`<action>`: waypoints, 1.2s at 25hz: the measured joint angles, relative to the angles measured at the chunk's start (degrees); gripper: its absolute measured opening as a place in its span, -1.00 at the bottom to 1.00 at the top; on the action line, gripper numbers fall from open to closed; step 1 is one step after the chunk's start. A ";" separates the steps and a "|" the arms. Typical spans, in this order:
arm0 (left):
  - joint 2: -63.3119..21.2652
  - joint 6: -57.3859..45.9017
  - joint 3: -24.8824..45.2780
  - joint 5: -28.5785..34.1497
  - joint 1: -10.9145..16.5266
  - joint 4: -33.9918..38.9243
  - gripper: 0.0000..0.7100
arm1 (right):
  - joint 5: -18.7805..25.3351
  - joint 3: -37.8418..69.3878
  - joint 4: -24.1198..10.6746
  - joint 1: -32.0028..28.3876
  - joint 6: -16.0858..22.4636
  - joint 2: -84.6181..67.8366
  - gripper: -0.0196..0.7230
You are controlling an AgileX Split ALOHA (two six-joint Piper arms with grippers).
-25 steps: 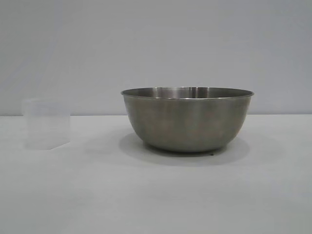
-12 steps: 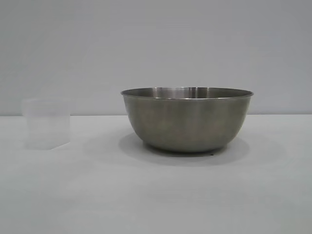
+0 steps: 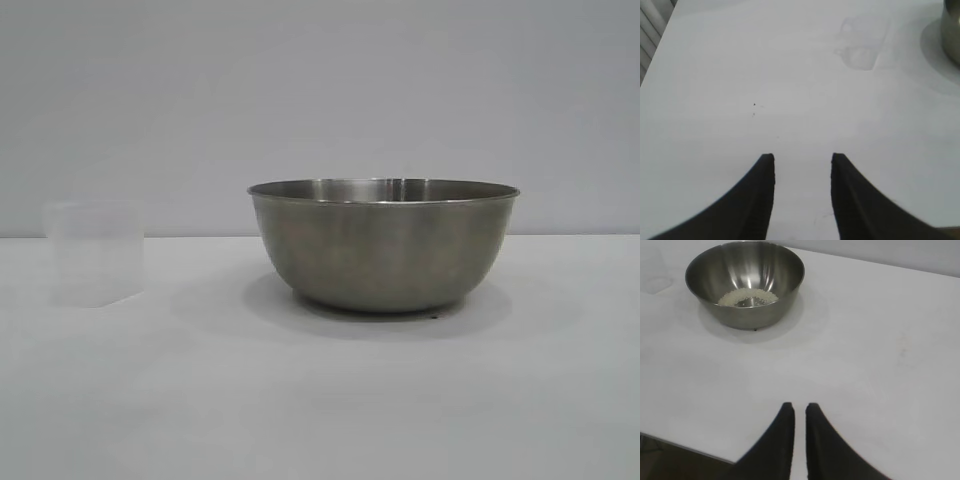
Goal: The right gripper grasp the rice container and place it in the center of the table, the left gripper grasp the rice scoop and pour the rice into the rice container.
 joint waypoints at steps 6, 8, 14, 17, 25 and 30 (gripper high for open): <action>0.00 0.00 0.00 0.00 -0.68 -0.40 -0.36 | 0.00 0.00 0.12 -4.82 0.00 0.00 -0.80; 0.00 0.00 0.00 0.00 -1.58 -0.48 -0.36 | 0.00 0.00 0.20 -5.47 0.00 0.00 -0.80; 0.00 0.00 0.00 0.00 -1.88 -0.48 -0.36 | 0.00 0.00 0.20 -5.56 0.00 0.00 -0.80; 0.00 0.00 0.00 0.00 -1.88 -0.48 -0.36 | 0.00 0.00 0.20 -5.56 0.00 0.00 -0.80; 0.00 0.00 0.00 0.00 -1.88 -0.48 -0.36 | 0.00 0.00 0.20 -5.56 0.00 0.00 -0.80; 0.00 0.00 0.00 0.00 -1.88 -0.62 -0.36 | 0.00 0.00 0.20 -5.56 0.00 0.00 -0.80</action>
